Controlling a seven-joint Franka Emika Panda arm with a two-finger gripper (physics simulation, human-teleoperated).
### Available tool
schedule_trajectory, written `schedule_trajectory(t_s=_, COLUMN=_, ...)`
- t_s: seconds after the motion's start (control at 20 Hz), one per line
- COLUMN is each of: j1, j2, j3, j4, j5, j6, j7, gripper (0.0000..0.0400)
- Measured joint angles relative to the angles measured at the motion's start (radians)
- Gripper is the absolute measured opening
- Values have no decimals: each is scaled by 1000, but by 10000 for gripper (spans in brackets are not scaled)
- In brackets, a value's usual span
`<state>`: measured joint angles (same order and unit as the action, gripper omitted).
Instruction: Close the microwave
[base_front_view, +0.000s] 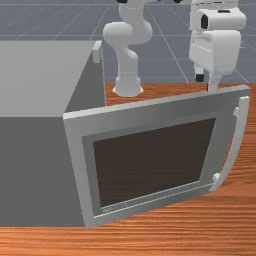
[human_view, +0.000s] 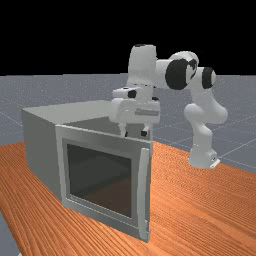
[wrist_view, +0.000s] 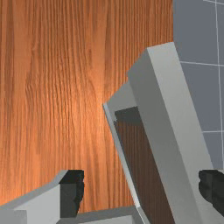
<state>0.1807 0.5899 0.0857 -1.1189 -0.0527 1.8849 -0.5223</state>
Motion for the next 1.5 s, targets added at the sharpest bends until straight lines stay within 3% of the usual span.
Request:
schedule_trajectory(t_s=0.05, j1=11, j2=-25, j3=-13, j4=-51, j5=-33, j6=67, j7=10, gripper=394)
schedule_trajectory(t_s=0.1, j1=-4, j2=-25, j3=4, j4=-48, j5=-6, j6=65, j7=-33, gripper=396)
schedule_trajectory(t_s=0.15, j1=2, j2=-57, j3=-7, j4=-98, j5=-21, j6=124, j7=6, gripper=398)
schedule_trajectory(t_s=0.2, j1=-9, j2=-25, j3=8, j4=-13, j5=19, j6=37, j7=-10, gripper=399)
schedule_trajectory(t_s=0.3, j1=-19, j2=-26, j3=19, j4=15, j5=45, j6=16, j7=-19, gripper=399)
schedule_trajectory(t_s=0.35, j1=12, j2=-12, j3=-13, j4=54, j5=-34, j6=-25, j7=-1, gripper=400)
schedule_trajectory(t_s=0.4, j1=21, j2=50, j3=-24, j4=173, j5=-50, j6=-78, j7=-8, gripper=400)
schedule_trajectory(t_s=0.45, j1=1, j2=31, j3=-5, j4=127, j5=-8, j6=-44, j7=-12, gripper=400)
schedule_trajectory(t_s=0.5, j1=7, j2=105, j3=-8, j4=254, j5=-13, j6=-97, j7=-16, gripper=400)
schedule_trajectory(t_s=0.65, j1=6, j2=106, j3=-9, j4=253, j5=-13, j6=-97, j7=-16, gripper=400)
schedule_trajectory(t_s=0.75, j1=7, j2=91, j3=-13, j4=211, j5=-24, j6=-16, j7=-14, gripper=400)
schedule_trajectory(t_s=0.85, j1=6, j2=112, j3=1, j4=259, j5=3, j6=-90, j7=-8, gripper=400)
schedule_trajectory(t_s=1.0, j1=12, j2=130, j3=21, j4=281, j5=35, j6=-82, j7=8, gripper=400)
schedule_trajectory(t_s=1.3, j1=69, j2=242, j3=13, j4=482, j5=7, j6=-171, j7=53, gripper=400)
schedule_trajectory(t_s=1.5, j1=77, j2=250, j3=0, j4=501, j5=-15, j6=-193, j7=47, gripper=400)
